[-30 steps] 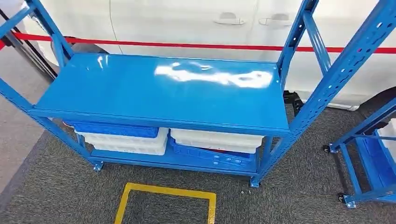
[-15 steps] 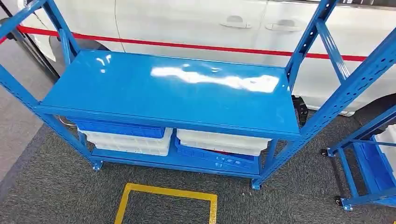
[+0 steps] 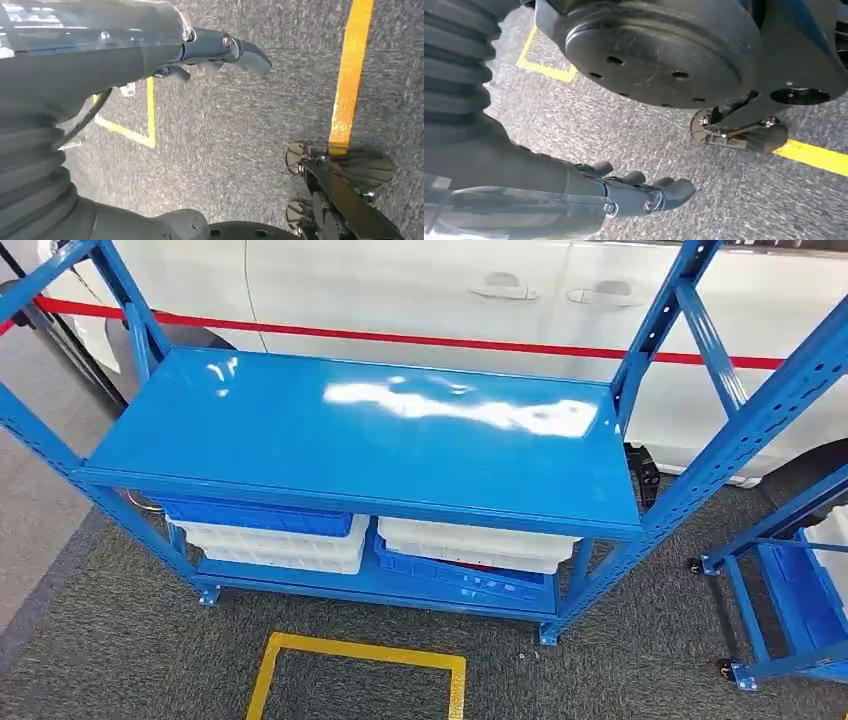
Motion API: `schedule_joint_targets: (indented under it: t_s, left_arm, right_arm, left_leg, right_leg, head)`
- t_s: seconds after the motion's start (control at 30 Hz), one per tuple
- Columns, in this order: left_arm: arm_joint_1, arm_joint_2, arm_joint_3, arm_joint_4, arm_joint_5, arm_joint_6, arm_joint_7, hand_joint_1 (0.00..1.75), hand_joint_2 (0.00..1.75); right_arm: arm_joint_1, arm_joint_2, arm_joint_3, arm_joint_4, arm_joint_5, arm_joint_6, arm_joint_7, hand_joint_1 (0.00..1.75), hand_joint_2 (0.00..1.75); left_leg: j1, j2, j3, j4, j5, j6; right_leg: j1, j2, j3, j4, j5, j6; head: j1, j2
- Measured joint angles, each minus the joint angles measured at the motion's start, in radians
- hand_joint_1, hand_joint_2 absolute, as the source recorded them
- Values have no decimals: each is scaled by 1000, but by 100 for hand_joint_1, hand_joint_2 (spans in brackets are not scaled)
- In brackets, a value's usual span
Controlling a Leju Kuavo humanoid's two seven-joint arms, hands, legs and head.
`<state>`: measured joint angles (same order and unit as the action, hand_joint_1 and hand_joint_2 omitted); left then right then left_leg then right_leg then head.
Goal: Take the parts from the cabinet and place them on the table.
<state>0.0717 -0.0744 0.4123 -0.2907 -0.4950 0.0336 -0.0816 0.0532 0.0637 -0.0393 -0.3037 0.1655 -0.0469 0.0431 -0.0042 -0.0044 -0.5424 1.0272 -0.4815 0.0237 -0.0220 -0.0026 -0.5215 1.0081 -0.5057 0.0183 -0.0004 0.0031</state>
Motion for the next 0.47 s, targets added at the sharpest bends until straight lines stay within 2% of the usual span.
schedule_joint_targets:
  t_s: [0.47]
  left_arm:
    - [53, 41, -296, -60, 392, -25, 61, 0, 175]
  right_arm:
    - [63, -47, 18, -53, -127, 37, -30, 0, 175]
  left_leg:
    - [0, 0, 0, -1, 0, 0]
  right_leg:
    - [0, 0, 0, 0, 0, 0]
  head:
    - [0, 0]
